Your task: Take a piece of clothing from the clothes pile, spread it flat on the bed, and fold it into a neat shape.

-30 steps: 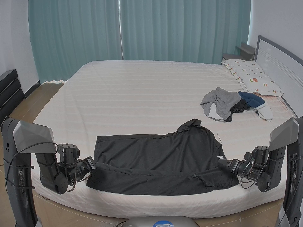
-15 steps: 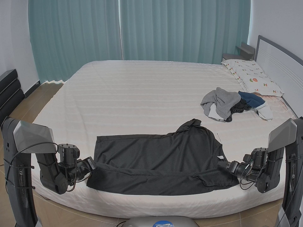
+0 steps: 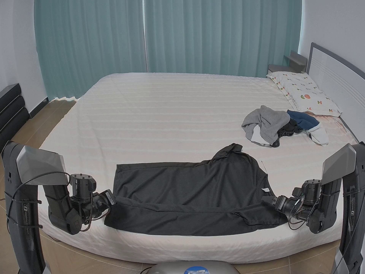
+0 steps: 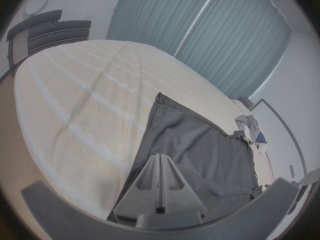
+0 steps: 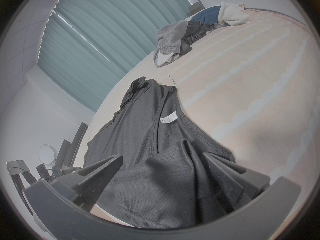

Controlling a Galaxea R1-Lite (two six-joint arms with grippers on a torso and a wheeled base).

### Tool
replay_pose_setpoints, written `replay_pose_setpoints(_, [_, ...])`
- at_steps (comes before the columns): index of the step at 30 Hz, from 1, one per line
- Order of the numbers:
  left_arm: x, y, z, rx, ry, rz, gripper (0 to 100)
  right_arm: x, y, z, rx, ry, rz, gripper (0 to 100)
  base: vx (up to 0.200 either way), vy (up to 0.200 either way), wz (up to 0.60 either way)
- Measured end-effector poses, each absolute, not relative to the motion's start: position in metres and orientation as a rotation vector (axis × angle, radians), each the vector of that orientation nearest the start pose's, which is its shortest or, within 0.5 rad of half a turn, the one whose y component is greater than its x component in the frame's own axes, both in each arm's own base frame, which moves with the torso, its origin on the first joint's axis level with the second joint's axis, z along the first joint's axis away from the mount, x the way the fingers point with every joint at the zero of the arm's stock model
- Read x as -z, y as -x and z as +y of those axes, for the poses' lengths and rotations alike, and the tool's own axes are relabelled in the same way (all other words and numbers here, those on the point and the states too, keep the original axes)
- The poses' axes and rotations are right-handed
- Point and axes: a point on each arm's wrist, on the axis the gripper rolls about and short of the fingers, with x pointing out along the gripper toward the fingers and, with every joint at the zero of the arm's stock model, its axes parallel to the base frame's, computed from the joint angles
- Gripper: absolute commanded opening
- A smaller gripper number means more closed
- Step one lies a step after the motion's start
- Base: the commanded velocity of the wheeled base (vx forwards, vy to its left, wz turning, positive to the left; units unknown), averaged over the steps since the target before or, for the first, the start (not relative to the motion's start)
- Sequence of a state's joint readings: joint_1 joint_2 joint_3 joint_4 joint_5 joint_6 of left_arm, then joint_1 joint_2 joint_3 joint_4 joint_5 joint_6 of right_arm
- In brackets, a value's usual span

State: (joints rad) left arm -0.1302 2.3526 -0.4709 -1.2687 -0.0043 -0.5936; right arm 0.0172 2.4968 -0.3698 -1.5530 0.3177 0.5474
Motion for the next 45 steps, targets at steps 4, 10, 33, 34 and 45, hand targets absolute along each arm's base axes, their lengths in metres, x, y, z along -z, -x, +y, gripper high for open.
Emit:
replay_pose_setpoints(4, [0.0361,-0.3109,-0.0408,-0.056,0.535,0.634,0,0.0635,-0.2965,0.0125,-0.163,-0.614,0.650,100,0.000,0.000,0.00])
replay_pose_setpoints(10, [0.0365,-0.3108,-0.0408,-0.056,0.535,0.635,0,0.0645,-0.2960,0.0124,-0.161,-0.615,0.656,100,0.000,0.000,0.00])
replay_pose_setpoints(33, [0.0365,-0.3109,-0.0408,-0.056,0.535,0.634,0,0.0653,-0.2960,0.0123,-0.158,-0.615,0.664,100,0.000,0.000,0.00])
replay_pose_setpoints(34, [0.0365,-0.3109,-0.0408,-0.056,0.535,0.635,0,0.0653,-0.2961,0.0123,-0.158,-0.615,0.664,100,0.000,0.000,0.00])
replay_pose_setpoints(45, [0.0367,-0.3108,-0.0408,-0.056,0.534,0.635,0,0.0643,-0.3001,0.0120,-0.164,-0.617,0.648,100,0.000,0.000,0.00])
